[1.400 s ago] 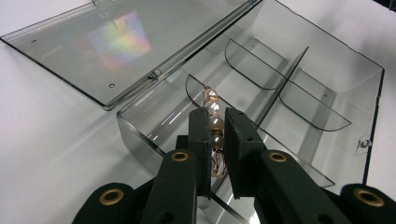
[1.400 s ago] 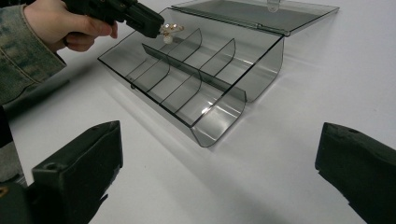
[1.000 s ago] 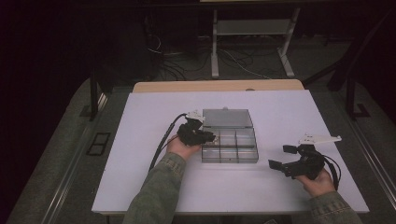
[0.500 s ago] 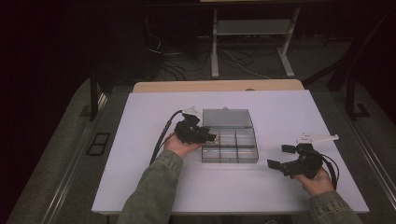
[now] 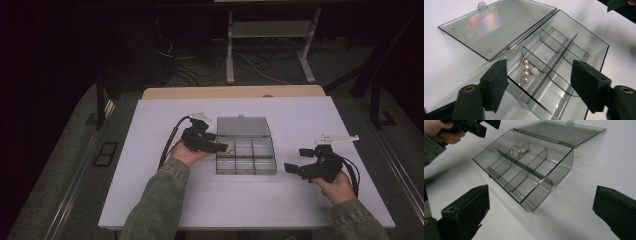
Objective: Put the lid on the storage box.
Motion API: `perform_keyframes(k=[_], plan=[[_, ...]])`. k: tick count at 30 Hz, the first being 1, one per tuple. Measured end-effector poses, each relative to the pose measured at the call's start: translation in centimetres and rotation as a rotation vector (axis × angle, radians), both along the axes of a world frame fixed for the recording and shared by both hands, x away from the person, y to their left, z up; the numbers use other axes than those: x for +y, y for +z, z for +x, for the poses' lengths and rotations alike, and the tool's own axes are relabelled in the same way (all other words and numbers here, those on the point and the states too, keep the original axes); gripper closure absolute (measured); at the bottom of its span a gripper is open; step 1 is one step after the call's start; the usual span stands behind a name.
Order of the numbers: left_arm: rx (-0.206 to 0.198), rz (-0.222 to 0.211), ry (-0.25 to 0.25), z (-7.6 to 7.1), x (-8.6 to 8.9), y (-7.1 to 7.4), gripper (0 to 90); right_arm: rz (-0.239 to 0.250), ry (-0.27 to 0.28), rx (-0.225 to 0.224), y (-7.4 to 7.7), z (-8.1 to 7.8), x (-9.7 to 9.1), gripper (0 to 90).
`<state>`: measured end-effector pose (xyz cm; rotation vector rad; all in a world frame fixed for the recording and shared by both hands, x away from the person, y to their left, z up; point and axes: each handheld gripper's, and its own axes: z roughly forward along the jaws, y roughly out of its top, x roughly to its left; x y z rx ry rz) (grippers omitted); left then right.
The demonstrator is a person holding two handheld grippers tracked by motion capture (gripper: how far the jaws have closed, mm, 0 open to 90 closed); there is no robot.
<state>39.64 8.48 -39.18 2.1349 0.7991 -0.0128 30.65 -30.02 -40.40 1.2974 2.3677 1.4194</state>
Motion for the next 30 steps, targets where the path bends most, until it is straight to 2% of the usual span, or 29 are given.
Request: perform_keyframes(k=[10,12,15,19,21,27,30], plan=[[0.0,-0.019,0.011,1.5,0.1,0.8,12.0,0.007,-0.024,0.024,0.3,3.0,-0.1,0.7],[0.008,-0.03,0.022,1.8,0.0,0.9,8.1,0.003,-0.021,0.027,0.4,3.3,0.0,0.7],[0.019,-0.023,0.03,2.3,0.0,0.9,2.4,-0.006,-0.019,0.024,0.7,4.0,0.2,0.7],[0.02,-0.009,0.043,2.9,0.3,0.9,0.6,-0.016,-0.019,0.026,1.3,4.7,0.4,0.7],[0.034,-0.018,0.053,3.1,0.4,0.9,0.0,-0.018,-0.016,0.02,1.6,5.1,0.5,0.7],[0.059,-0.011,0.075,4.2,1.1,0.3,0.0,-0.029,-0.002,0.013,2.4,6.1,1.1,0.7],[0.085,-0.018,0.11,4.6,1.4,-0.2,0.0,-0.034,0.002,0.013,2.7,6.7,1.4,0.7]])
